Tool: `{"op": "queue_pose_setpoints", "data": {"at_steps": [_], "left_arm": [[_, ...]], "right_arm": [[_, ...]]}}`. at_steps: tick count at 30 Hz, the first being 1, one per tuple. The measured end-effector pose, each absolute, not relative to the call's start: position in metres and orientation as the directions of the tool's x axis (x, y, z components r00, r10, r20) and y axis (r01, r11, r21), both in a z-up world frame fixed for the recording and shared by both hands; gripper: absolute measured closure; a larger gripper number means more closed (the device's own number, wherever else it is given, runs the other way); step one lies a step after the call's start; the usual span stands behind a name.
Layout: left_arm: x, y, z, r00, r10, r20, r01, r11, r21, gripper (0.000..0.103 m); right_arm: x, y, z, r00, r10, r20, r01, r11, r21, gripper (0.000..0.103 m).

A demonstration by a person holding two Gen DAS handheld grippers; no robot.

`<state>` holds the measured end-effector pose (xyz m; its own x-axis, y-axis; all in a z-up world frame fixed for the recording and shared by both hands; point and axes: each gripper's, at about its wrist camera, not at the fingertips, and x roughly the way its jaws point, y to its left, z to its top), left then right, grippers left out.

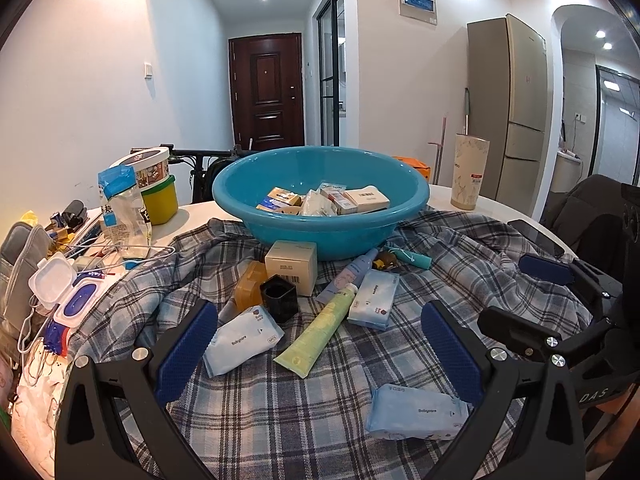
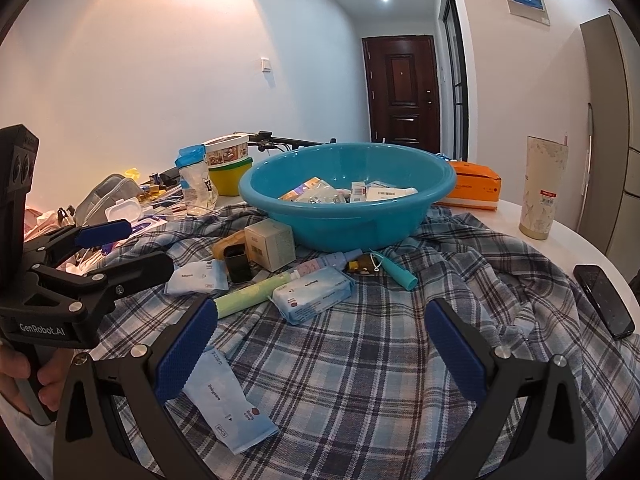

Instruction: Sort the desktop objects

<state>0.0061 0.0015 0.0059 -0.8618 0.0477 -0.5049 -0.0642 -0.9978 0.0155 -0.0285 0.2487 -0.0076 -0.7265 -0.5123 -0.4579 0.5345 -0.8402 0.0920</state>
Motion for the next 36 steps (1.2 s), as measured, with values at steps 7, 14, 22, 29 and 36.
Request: {"op": "queue_pose_setpoints", "data": {"at_steps": [7,14,22,29,36], "left_arm": [[0.0057,0.0007,0.0055,-0.862,0.060,-0.504,-0.073,-0.997,0.007,0.000],[0.0066,0.0018,0.0057,-0.863,0.059,-0.502,-0.075,-0.997,0.011,0.000],[0.0063,0.0027,0.0058,-0.861,0.061,-0.505,-0.075,-0.997,0.007,0.000],[0.0058,0.0021,0.0061,-0.861,0.062,-0.505,-0.078,-0.997,0.009,0.000],[0.0060,0.0019,0.0061,-0.861,0.060,-0.506,-0.075,-0.997,0.010,0.000]], "right_arm": [[-0.0300,0.2489,-0.0082,-0.724,-0.514,-0.461,0.536,-0.839,0.093,0.000],[-0.0305,0.2495,-0.0081,-0.726,-0.509,-0.462,0.532,-0.842,0.091,0.000],[-0.0312,0.2511,-0.0077,-0.732,-0.501,-0.461,0.521,-0.848,0.093,0.000],[-0.0317,0.2523,-0.0088,-0.732,-0.500,-0.462,0.520,-0.849,0.094,0.000],[-0.0313,0.2522,-0.0091,-0.735,-0.497,-0.462,0.517,-0.851,0.093,0.000]]}}
